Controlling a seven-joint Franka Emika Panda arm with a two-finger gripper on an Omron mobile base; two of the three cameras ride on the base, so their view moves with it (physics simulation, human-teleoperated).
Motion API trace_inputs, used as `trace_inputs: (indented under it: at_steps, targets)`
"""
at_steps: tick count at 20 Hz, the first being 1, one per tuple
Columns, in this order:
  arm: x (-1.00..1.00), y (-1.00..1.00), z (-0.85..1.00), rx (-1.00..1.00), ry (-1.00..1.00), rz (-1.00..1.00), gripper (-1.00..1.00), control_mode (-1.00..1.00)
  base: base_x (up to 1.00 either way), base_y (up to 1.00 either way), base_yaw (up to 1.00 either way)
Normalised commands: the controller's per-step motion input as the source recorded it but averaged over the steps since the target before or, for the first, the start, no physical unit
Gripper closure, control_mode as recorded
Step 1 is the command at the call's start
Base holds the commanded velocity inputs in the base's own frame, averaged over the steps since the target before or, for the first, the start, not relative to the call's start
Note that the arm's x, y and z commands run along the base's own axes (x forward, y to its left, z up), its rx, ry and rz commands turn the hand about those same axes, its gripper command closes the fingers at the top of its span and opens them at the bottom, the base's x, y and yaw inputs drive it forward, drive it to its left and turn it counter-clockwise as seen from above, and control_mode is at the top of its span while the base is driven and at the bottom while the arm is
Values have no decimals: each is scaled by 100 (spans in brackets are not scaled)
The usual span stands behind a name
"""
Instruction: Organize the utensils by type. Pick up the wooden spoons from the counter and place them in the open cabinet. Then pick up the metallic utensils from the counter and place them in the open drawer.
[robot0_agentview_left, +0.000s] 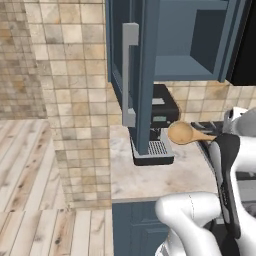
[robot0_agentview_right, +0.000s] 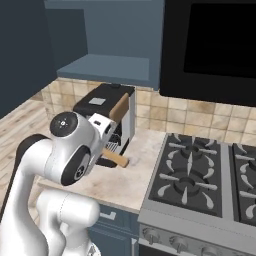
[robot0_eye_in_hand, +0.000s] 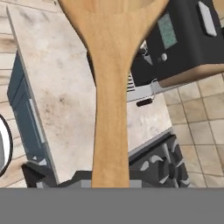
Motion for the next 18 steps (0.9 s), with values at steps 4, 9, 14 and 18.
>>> trace_inputs:
  at_steps: [4,9,14,18]
  targets:
    - [0,4,50,-6,-7,18,100,-100,0,0,0]
    - [0,6,32,-6,-27,25,100,-100,0,0,0]
    - [10,5,21,-7,-30,22,100,-100,0,0,0]
    - [21,20,42,-12,-5,1,100,-100,0,0,0]
